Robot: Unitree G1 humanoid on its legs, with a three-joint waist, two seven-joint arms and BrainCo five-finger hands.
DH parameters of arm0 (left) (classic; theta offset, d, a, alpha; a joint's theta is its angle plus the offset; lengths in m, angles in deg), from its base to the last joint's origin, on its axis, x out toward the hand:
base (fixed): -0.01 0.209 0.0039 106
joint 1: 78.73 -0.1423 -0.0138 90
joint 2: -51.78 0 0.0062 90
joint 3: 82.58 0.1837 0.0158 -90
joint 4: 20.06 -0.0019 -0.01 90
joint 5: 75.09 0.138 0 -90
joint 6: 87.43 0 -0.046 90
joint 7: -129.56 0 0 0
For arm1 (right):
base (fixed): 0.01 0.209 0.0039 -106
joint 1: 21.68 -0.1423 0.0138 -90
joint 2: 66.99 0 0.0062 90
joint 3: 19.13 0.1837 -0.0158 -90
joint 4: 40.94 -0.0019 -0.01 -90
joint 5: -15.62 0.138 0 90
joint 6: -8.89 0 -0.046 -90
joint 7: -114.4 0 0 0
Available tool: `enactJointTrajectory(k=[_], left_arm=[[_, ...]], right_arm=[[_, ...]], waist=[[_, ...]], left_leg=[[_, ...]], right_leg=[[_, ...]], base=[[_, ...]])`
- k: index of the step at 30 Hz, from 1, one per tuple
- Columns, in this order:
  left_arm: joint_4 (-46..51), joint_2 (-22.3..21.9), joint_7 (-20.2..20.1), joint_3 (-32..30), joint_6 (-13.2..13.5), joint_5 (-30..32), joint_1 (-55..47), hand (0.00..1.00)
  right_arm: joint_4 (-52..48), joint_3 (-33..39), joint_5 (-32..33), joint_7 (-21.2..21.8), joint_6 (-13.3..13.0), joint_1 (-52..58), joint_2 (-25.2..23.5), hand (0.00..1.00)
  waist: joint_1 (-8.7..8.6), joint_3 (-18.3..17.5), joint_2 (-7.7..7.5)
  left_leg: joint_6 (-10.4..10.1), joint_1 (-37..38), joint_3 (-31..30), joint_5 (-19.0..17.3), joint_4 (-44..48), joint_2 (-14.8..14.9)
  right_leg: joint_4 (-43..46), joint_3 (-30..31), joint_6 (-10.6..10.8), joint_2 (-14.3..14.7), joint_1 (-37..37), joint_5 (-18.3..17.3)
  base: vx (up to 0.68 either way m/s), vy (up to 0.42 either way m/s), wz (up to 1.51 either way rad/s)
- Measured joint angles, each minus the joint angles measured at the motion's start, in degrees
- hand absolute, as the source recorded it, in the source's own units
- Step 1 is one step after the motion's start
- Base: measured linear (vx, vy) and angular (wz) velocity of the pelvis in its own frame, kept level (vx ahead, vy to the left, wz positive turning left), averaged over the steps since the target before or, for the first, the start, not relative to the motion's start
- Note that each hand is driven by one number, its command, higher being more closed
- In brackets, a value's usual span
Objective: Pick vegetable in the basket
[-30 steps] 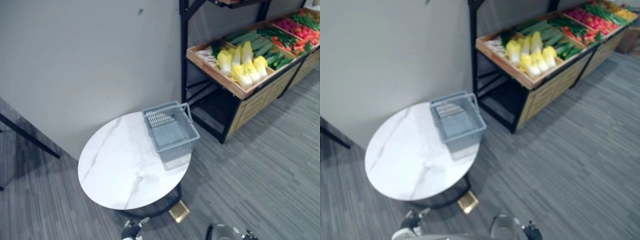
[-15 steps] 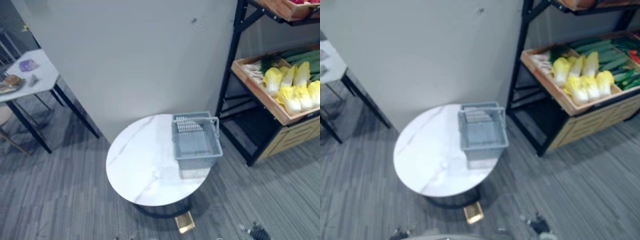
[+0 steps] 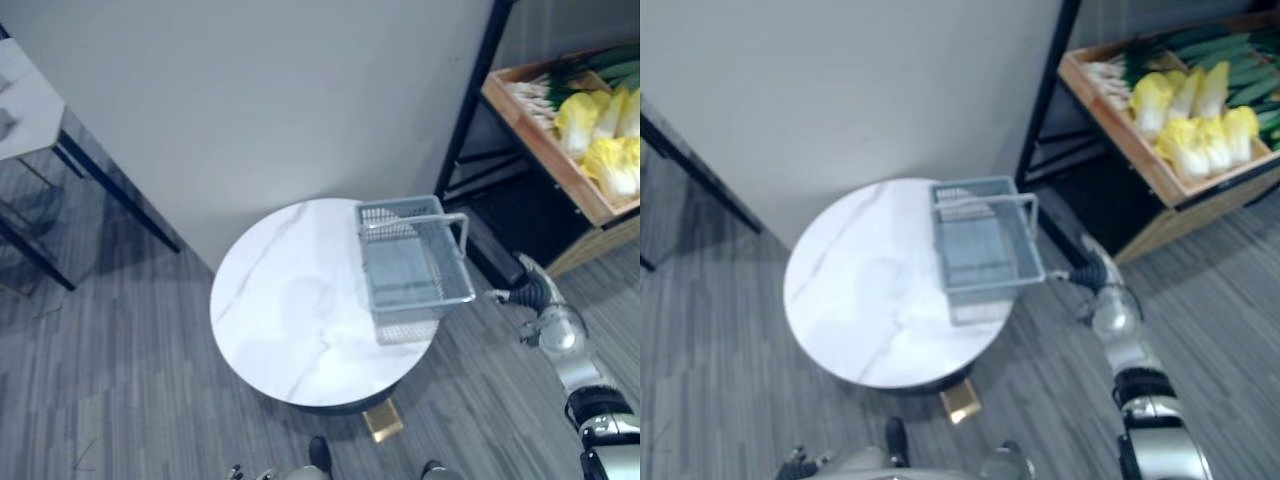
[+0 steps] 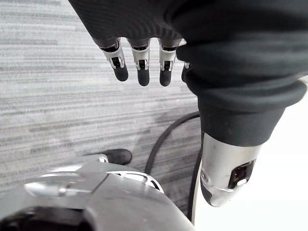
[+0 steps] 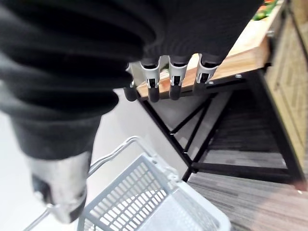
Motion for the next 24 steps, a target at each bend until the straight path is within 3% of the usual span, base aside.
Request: enactJointTrajectory(k=[5, 11, 19, 24], left_arm=[[1.0, 1.5, -0.1, 3.1, -0.1, 0.5, 0.3, 0.00], [2.0, 2.1, 0.3, 3.6, 0.1, -0.1, 2.3, 0.00], [1.1, 0.7, 0.6, -0.1, 0.4, -3.1, 0.9, 0.00], [1.2, 0.8, 0.6, -1.3, 0.4, -3.2, 1.1, 0.00]], right_arm=[[0.2, -7.2, -6.6, 0.0, 0.5, -7.8, 0.0, 0.00], [1.3, -12.9, -11.4, -0.2, 0.9, -21.3, 2.6, 0.00], [4.9, -18.1, -11.4, -0.1, 0.8, -29.0, 5.9, 0.00], [6.8, -19.6, -11.5, -0.1, 0.5, -32.4, 7.2, 0.00]], waist=[[1.00, 1.5, -0.89], [2.47, 4.8, -1.53], [3.37, 7.5, 0.44], [4.34, 8.0, 0.48]], left_leg=[[0.9, 0.3, 0.5, 0.4, -1.2, -0.5], [2.6, -4.4, 1.1, 2.2, -1.3, -0.4], [1.1, -9.9, -4.8, 5.7, -1.8, 2.4], [0.7, -13.0, -5.7, 7.1, -1.8, 4.1]], right_leg=[[7.6, 4.0, -1.0, -1.1, -5.1, 0.7], [1.8, 4.5, -0.9, 0.0, -7.6, 4.0], [-3.4, -1.2, -1.3, 3.8, -6.9, 3.8], [-3.9, -1.7, -2.5, 5.5, -9.2, 4.5]], base=[[0.00, 0.088, -0.11], [-0.06, 0.026, -0.06], [-0.06, -0.057, 0.31], [-0.01, -0.054, 0.03]])
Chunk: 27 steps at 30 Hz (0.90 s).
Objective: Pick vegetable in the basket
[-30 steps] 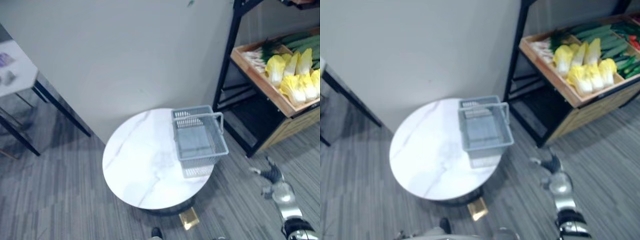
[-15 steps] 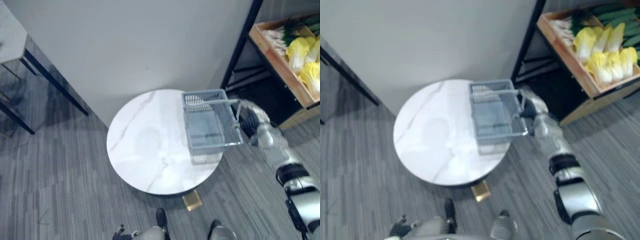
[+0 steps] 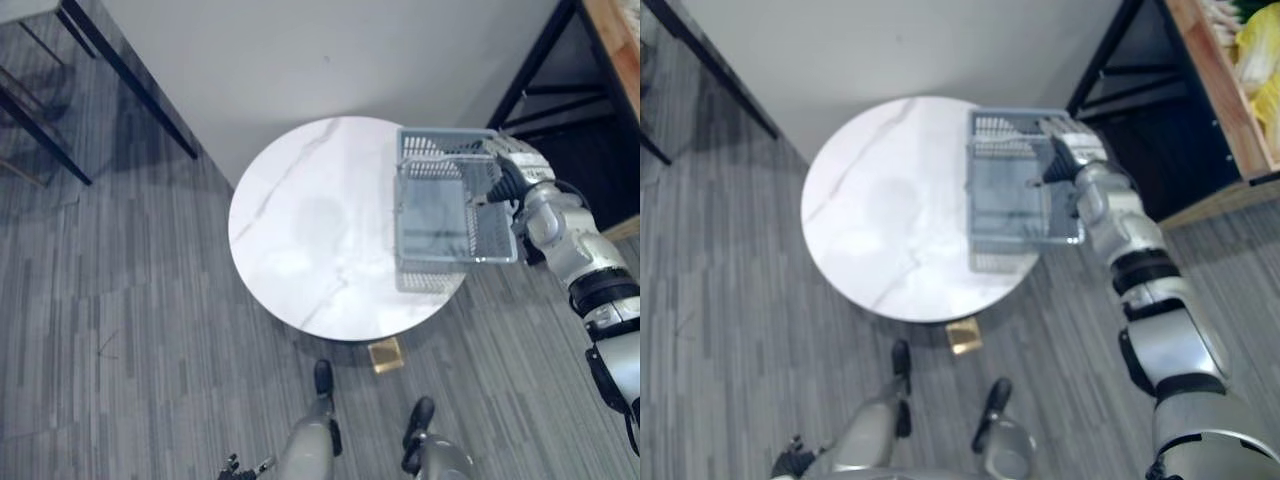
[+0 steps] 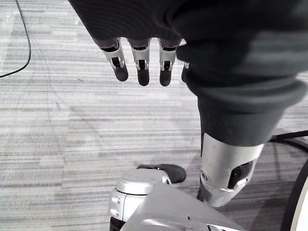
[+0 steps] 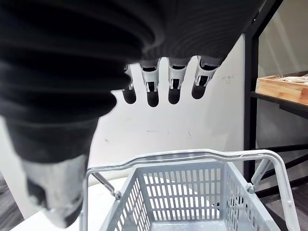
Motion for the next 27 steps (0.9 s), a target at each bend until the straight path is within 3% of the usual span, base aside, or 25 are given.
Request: enactJointTrajectory(k=[14, 27], left_arm=[[0.5, 1.2, 1.3, 0.0, 0.5, -2.1, 2.7, 0.00], [0.6, 1.2, 2.1, 0.6, 0.9, -2.1, 3.4, 0.00]], right_arm=[[9.9, -1.9, 0.0, -1.4, 0.5, -11.2, 0.1, 0.00], [15.4, 3.1, 0.0, -2.1, 2.3, -11.7, 0.1, 0.00]], waist=[[0.37, 2.3, 0.74], [1.47, 3.9, 1.86]], left_leg=[[-0.4, -4.4, -2.2, 0.9, 0.0, 0.4], [-0.3, -5.3, -4.4, 1.4, 0.0, 0.4]], right_leg=[[0.2, -1.2, -0.4, 1.0, -3.1, 0.0], [1.0, -2.9, -0.7, 0.9, -3.0, -0.3]], base=[[0.02, -0.010, 0.07], [0.00, 0.005, 0.06]])
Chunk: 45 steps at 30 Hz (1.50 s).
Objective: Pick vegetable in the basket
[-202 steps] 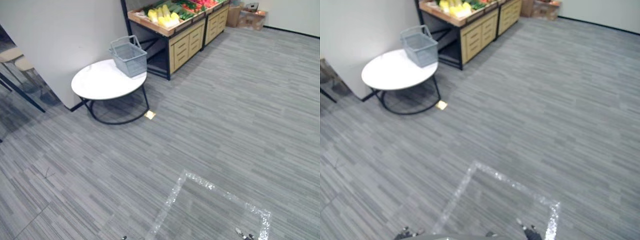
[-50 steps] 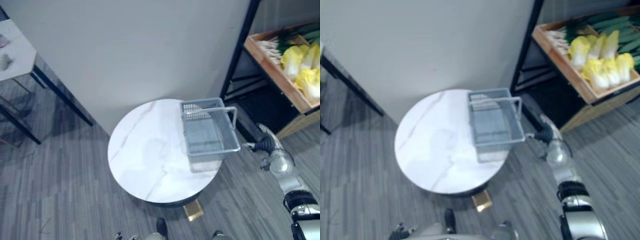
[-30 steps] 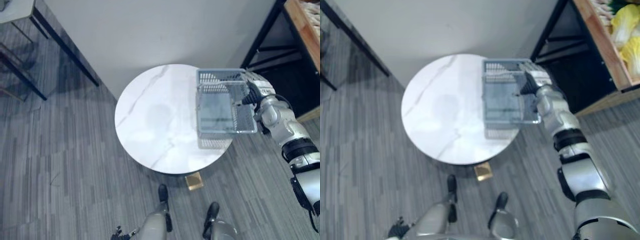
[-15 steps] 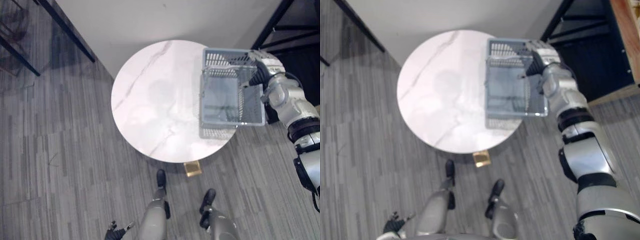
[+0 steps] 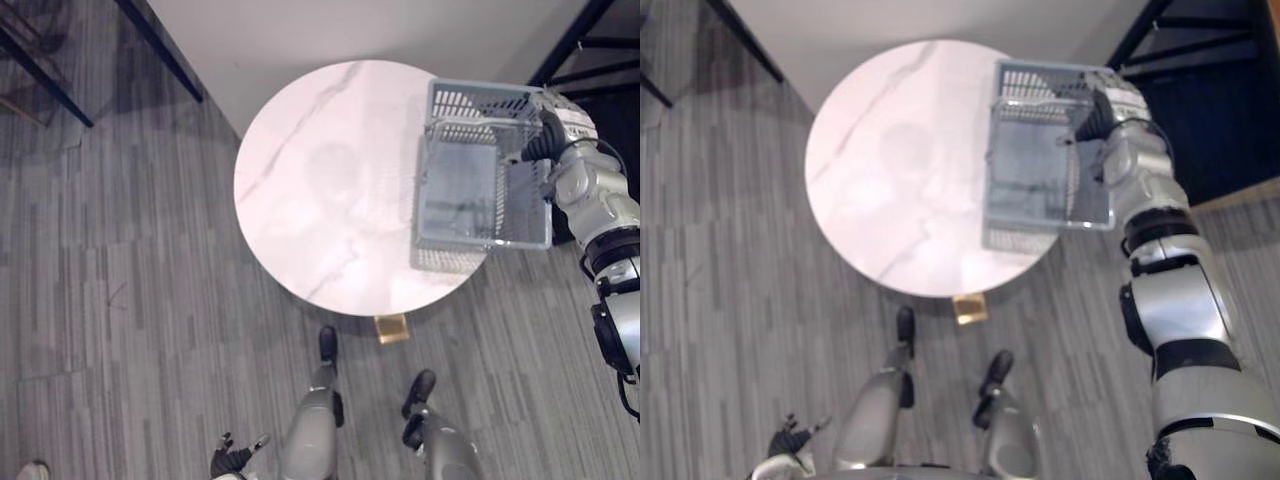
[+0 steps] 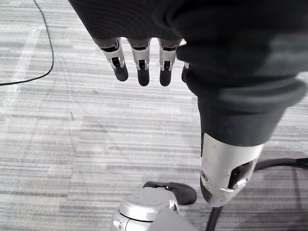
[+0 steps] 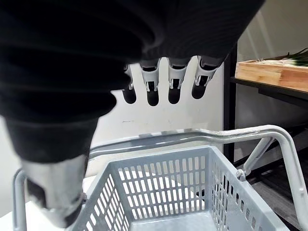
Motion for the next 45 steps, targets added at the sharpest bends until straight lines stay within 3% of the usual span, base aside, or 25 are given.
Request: enactJointTrajectory(k=[16, 17, 21, 32, 40, 45], left_arm=[[0.0, 0.1, 0.1, 0.6, 0.0, 0.0, 1.7, 0.00], [0.0, 0.1, 0.2, 0.6, 0.0, 0.0, 1.7, 0.00], [0.1, 0.1, 0.2, 0.7, 0.0, 0.0, 2.3, 0.00], [0.3, 0.2, 0.2, 1.8, 0.0, 0.1, 2.3, 0.00], [0.3, 0.2, 0.1, 1.8, -0.6, 0.2, 2.3, 0.00], [0.3, 0.3, 0.1, 1.8, -0.8, 1.1, 2.3, 0.00]], right_arm=[[1.6, 2.2, 0.0, 0.0, 0.8, -1.1, -0.7, 0.00], [1.8, 2.2, 0.0, 0.0, 0.8, -1.3, -0.7, 1.00], [3.7, 3.4, 0.0, 0.0, 1.0, -2.3, -0.7, 1.00], [4.0, 3.6, -2.1, 0.5, 0.3, -2.2, -1.2, 1.00], [3.0, -3.6, -7.0, 2.6, -0.4, 1.7, -1.6, 1.00], [-1.2, -8.1, -8.9, 4.1, -3.1, 4.8, -1.6, 1.00]], waist=[[1.01, 0.2, 0.14], [0.73, 0.2, 0.18], [1.59, 0.6, 0.53], [1.77, 0.9, 1.02], [1.74, 0.9, 1.00], [1.64, 0.9, 0.91]], left_leg=[[0.0, -2.7, -3.4, 0.7, 0.0, -1.4], [0.2, -3.0, -4.0, 0.8, 0.0, -1.6], [0.4, -3.5, -4.9, 1.1, 0.0, -1.9], [0.4, -3.6, -5.8, 1.2, 0.1, -2.6], [0.3, -1.5, -4.9, 1.1, 0.1, -2.4], [-0.4, 0.0, -3.6, 0.6, 0.0, -1.5]], right_leg=[[0.5, -2.2, 0.3, -1.0, -0.8, -0.6], [0.7, -2.8, 0.4, -1.1, -0.8, -0.8], [0.8, -3.4, 0.4, -1.2, -0.7, -0.9], [2.1, -4.1, 0.5, -2.1, -0.7, -1.7], [4.2, -2.7, 0.6, -2.5, -0.1, -3.0], [4.7, -0.9, 0.6, -2.0, 0.2, -3.0]], base=[[0.03, 0.012, 0.11], [0.02, 0.013, 0.22], [0.03, 0.017, 0.13], [0.03, 0.009, 0.07], [0.01, -0.004, -0.05], [-0.02, -0.025, -0.16]])
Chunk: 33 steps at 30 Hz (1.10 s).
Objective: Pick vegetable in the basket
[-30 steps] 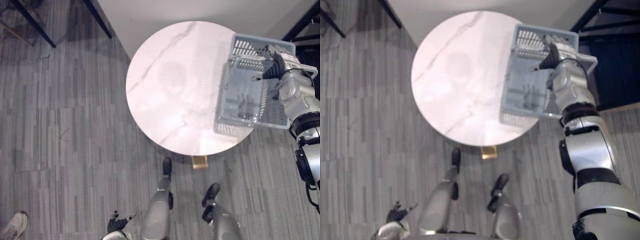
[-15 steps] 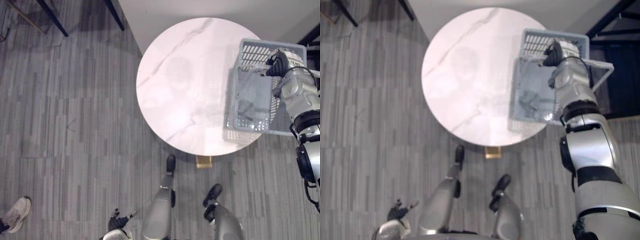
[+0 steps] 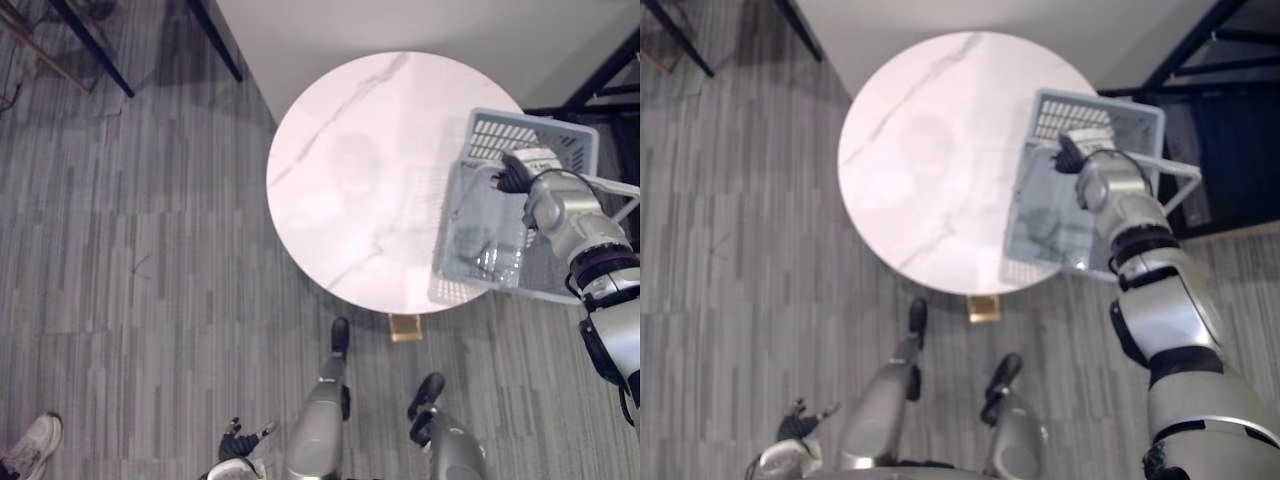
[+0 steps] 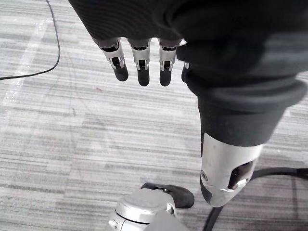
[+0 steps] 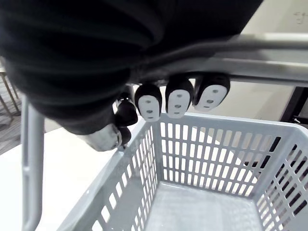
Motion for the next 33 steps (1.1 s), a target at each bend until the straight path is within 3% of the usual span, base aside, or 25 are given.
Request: enactJointTrajectory(k=[2, 3, 33], left_arm=[[-0.3, 0.1, 0.0, 0.0, 0.0, 0.1, 0.4, 0.00], [-0.5, 0.1, 0.0, 0.0, -0.2, 0.2, 1.0, 0.00], [0.2, 0.2, 0.0, -0.4, -0.4, 1.4, 1.6, 0.00]], right_arm=[[-0.3, -0.5, 0.0, 0.5, -0.7, 0.6, 0.0, 1.00], [-0.3, -0.5, 0.0, 0.7, -0.8, 0.8, 0.0, 0.00], [-0.4, 3.1, 0.2, 0.1, 0.8, 4.9, -3.6, 0.00]], waist=[[-0.11, 0.0, -0.01], [-0.07, 0.0, -0.07], [-0.52, -1.8, -3.78]], left_leg=[[0.0, 0.1, 0.0, 0.0, 0.0, 0.2], [0.0, 0.3, 0.2, 0.0, 0.0, 0.2], [0.0, 1.6, 1.7, 0.3, 0.2, -0.3]], right_leg=[[0.4, 0.0, -0.1, 0.1, 0.0, -0.1], [0.6, 0.2, -0.2, 0.1, 0.0, -0.1], [1.3, 1.8, 0.0, -0.8, 0.0, -0.2]], base=[[-0.01, -0.031, -0.04], [-0.01, -0.023, -0.05], [0.00, -0.009, -0.02]])
